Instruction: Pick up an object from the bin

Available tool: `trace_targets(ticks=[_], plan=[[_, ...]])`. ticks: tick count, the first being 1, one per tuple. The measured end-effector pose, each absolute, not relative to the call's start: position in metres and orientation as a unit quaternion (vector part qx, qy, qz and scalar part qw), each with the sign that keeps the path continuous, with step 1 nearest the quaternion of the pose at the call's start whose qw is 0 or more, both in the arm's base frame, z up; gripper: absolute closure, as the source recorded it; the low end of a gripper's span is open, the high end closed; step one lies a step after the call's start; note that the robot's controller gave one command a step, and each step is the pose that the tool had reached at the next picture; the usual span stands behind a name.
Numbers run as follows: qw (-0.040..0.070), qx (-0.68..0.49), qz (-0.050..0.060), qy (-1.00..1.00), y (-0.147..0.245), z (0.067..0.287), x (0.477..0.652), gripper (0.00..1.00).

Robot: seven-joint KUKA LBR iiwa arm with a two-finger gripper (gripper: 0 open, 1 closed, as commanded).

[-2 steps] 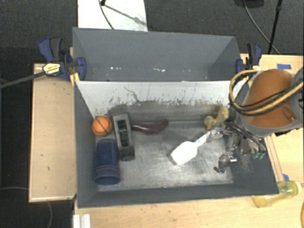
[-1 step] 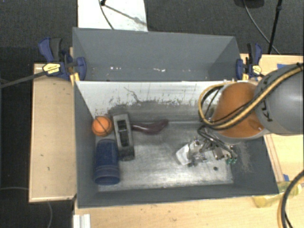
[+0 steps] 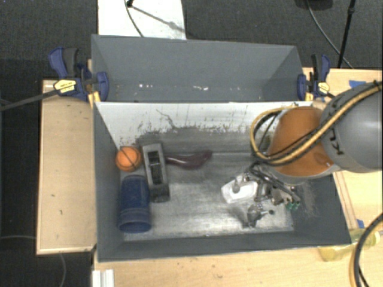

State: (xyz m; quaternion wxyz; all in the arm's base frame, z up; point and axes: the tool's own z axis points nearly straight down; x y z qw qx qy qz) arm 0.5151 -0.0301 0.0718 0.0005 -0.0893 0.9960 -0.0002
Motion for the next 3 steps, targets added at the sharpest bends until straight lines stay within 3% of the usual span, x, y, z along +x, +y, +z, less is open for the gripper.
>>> trace_targets(ticks=[1, 2, 3], plan=[[0.011, -0.092, 0.0, 0.996, -0.0288, 0.0753, 0.5208, 1.0], [0.001, -0.093, 0.0, 0.996, -0.0299, 0.0719, 0.5154, 0.0], [0.012, -0.091, 0.0, 0.996, -0.0286, 0.0757, 0.5214, 1.0]])
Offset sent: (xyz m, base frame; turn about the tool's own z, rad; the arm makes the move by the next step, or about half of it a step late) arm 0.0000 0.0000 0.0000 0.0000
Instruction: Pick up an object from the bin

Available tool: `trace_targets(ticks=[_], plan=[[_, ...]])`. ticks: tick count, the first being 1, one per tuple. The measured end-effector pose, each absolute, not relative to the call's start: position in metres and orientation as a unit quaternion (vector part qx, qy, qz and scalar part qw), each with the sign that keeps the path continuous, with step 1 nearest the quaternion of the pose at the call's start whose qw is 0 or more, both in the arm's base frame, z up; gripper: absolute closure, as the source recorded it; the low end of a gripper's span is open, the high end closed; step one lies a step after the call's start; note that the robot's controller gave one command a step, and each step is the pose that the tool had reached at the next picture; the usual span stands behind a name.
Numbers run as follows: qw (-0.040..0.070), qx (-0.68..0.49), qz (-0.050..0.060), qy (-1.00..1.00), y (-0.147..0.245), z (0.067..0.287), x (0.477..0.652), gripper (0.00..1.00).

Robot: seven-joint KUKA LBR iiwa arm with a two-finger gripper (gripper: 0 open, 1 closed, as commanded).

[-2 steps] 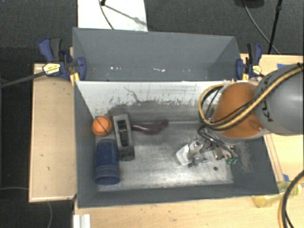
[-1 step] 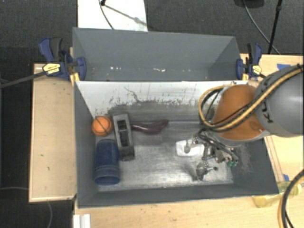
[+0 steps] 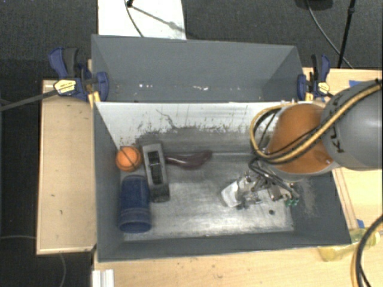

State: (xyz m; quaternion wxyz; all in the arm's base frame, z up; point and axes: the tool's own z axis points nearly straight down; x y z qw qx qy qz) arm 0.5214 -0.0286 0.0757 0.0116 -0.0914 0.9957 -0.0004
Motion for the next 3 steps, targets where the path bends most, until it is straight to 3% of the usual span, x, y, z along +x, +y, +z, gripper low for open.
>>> trace_targets(ticks=[1, 2, 3], plan=[[0.012, -0.092, 0.0, 0.996, -0.029, 0.076, 0.521, 1.0], [0.0, -0.09, 0.0, 0.996, -0.035, 0.105, 0.521, 1.0], [0.003, -0.088, 0.0, 0.996, -0.037, 0.137, 0.522, 1.0]])
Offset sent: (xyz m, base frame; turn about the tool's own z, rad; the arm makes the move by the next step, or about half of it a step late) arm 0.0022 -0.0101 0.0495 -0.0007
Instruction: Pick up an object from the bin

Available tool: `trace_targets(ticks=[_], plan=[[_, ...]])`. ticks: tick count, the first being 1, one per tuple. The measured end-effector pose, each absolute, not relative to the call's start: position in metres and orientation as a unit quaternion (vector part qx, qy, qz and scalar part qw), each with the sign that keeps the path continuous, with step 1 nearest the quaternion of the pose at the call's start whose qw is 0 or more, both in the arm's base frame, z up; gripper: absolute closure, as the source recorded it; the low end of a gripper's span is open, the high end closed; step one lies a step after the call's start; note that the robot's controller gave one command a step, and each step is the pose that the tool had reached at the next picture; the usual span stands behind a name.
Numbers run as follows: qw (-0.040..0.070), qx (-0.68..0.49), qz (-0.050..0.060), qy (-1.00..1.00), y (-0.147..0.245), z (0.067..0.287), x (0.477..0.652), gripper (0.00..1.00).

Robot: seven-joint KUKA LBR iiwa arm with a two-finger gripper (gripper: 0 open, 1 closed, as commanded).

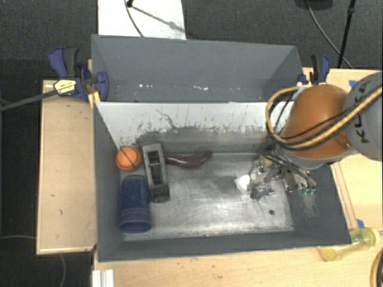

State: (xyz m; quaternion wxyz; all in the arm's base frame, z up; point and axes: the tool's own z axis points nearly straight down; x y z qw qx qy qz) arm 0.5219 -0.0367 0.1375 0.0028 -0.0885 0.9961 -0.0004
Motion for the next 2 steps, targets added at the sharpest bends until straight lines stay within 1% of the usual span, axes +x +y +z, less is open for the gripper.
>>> trace_targets(ticks=[1, 2], plan=[[0.002, -0.081, 0.0, 0.997, -0.039, 0.127, 0.521, 1.0], [-0.004, -0.086, 0.001, 0.996, -0.04, 0.16, 0.523, 1.0]])
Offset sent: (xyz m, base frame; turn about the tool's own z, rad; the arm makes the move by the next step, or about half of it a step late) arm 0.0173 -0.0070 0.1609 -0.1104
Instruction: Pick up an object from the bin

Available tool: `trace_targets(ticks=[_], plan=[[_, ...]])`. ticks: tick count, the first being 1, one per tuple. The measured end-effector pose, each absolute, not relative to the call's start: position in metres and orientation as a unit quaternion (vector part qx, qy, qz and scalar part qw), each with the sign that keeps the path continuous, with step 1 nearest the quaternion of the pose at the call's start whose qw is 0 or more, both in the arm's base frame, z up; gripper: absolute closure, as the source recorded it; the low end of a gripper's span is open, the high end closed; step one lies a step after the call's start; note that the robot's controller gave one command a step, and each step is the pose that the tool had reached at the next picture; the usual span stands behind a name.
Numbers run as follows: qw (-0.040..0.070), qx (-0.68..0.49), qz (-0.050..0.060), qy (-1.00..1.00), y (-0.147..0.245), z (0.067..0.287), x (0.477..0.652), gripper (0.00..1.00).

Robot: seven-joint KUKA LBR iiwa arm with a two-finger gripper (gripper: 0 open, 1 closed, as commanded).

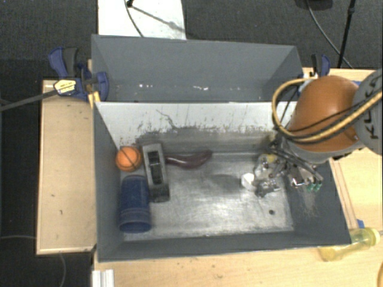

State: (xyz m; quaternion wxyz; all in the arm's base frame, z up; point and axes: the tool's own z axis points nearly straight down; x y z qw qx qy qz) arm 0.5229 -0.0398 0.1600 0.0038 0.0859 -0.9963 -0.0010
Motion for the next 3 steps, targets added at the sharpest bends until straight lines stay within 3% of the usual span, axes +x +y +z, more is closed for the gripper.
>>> trace_targets(ticks=[1, 2, 3], plan=[[0.001, 0.104, -0.001, -0.995, -0.044, 0.222, 0.521, 1.0], [-0.004, 0.102, 0.001, -0.995, -0.045, 0.26, 0.523, 1.0], [-0.006, 0.114, 0.001, -0.993, -0.03, 0.217, 0.529, 1.0]])
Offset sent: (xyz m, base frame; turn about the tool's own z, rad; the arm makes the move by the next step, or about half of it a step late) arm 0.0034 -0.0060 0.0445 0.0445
